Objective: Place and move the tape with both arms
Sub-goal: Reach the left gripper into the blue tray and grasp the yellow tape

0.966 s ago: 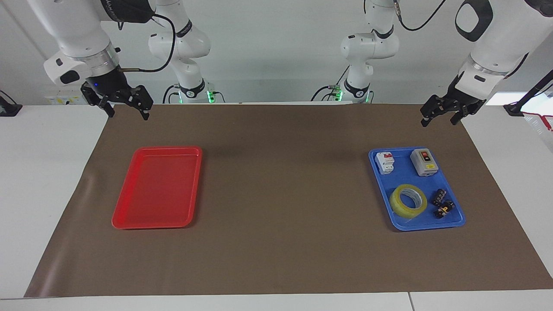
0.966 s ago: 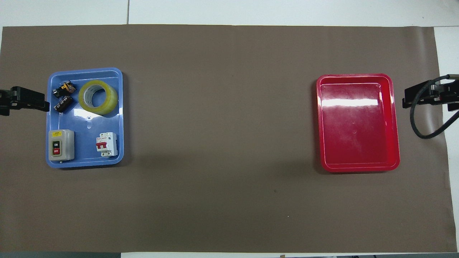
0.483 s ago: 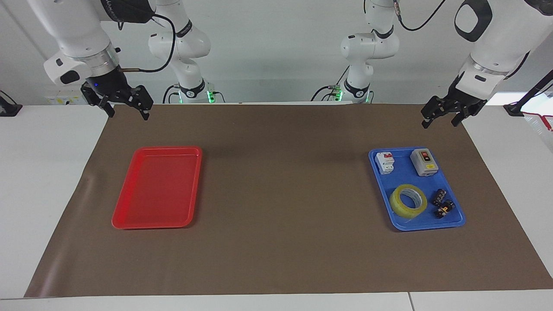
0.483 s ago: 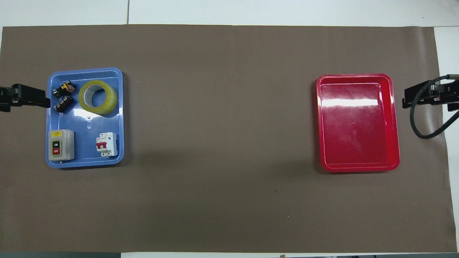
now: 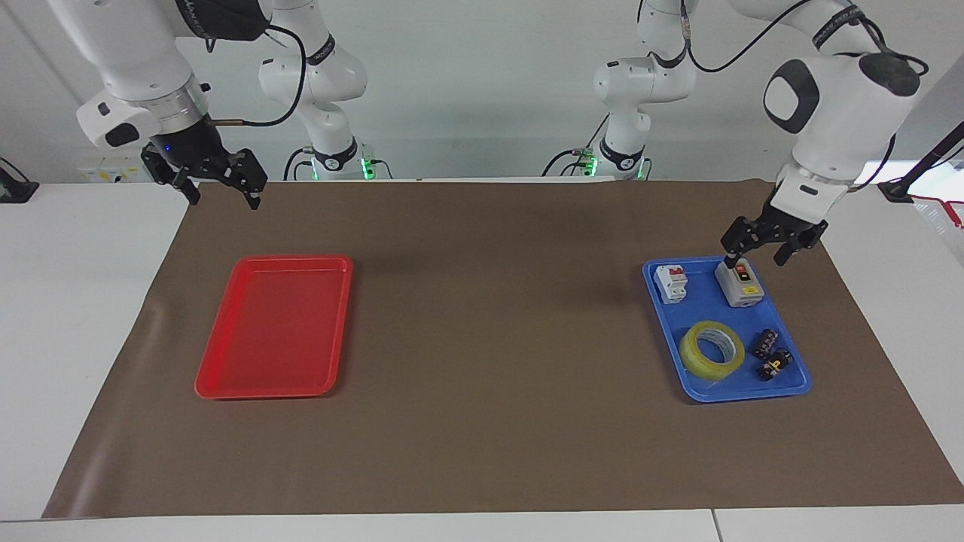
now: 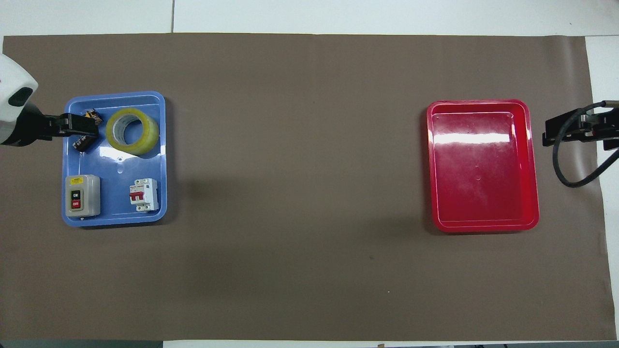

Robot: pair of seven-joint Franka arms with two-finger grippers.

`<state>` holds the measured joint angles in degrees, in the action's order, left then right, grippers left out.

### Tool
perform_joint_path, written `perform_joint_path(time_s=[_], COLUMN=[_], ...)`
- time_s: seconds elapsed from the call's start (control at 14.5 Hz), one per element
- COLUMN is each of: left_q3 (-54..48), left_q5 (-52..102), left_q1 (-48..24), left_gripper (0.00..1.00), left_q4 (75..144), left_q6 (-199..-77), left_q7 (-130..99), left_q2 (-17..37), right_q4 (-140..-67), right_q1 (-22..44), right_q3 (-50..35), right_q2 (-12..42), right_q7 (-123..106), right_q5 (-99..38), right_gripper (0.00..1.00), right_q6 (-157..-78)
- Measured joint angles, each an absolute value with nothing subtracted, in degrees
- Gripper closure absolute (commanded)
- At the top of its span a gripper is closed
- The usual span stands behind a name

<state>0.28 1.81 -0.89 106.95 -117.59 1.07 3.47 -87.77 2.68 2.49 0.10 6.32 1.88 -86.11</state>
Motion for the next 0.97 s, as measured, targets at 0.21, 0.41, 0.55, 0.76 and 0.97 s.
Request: perform_joint_path(time_s=[0.21, 0.41, 0.55, 0.76, 0.97], left_q3=[0.3, 0.4, 0.5, 0.5, 0.5], left_q5=[1.8, 1.8, 1.8, 1.8, 1.8], left_q1=[0.2, 1.4, 1.5, 2.0, 2.0], left_gripper=[0.00, 0.00, 0.00, 0.00, 0.01], left_q4=[107.5, 107.7, 107.9, 108.6, 110.0], left_q6=[-125.1, -130.1, -132.8, -136.3, -139.6], left_q7=[1.2, 1.2, 1.2, 1.2, 1.2], left_q2=[9.7, 13.5, 15.1, 17.7, 19.8], right_q4=[-87.8, -87.8, -87.8, -87.8, -87.8], right_q1=[2.7, 2.7, 2.7, 2.7, 2.7], right_q3=[2.5, 2.5, 2.5, 2.5, 2.5], right_q2=[0.1, 0.1, 0.1, 0.1, 0.1], right_q7=[6.3, 6.3, 6.3, 6.3, 6.3], right_q5=[1.9, 1.9, 1.9, 1.9, 1.9], right_gripper=[0.00, 0.00, 0.00, 0.00, 0.00], right_q6=[-86.1, -86.1, -86.1, -86.1, -86.1])
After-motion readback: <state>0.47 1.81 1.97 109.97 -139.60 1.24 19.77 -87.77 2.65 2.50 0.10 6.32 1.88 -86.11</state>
